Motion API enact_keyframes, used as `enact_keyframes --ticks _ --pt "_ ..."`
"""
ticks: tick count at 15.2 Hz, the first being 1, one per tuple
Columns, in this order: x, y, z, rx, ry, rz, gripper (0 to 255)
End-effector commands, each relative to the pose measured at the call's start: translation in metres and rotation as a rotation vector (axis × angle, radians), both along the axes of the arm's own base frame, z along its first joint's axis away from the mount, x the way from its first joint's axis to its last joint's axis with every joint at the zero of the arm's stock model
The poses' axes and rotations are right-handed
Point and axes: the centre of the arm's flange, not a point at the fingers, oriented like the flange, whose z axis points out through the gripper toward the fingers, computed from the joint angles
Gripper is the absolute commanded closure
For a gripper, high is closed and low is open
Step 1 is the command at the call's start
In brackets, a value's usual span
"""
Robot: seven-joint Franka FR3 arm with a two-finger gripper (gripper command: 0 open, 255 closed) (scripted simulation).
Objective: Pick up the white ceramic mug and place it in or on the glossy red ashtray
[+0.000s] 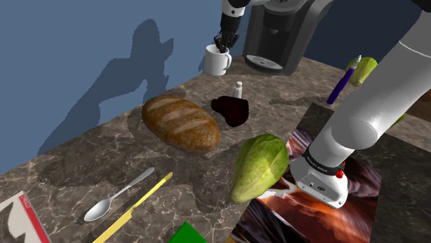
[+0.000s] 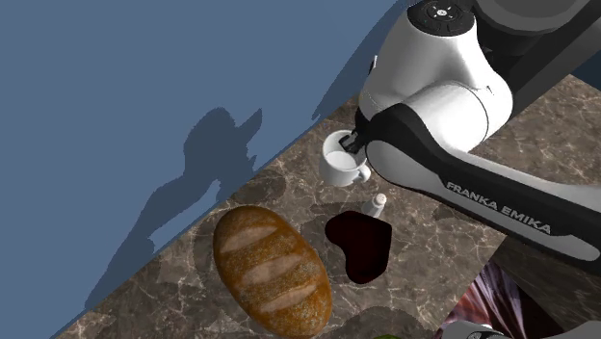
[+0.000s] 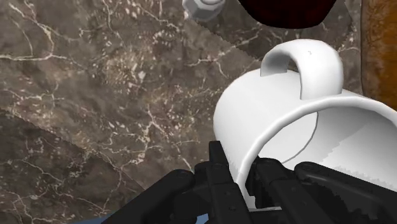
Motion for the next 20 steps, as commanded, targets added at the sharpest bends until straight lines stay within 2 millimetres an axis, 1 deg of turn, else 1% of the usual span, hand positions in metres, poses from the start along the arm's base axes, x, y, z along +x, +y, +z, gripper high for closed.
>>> enact_keyframes --ticks 1,13,20 --pt "-0.026 0.007 0.001 0.000 -0.001 0.000 255" --pt "-0.180 0.044 0.014 0.000 -0.001 0.000 255" --pt "-0.180 0.044 -0.023 0.000 -0.001 0.000 255"
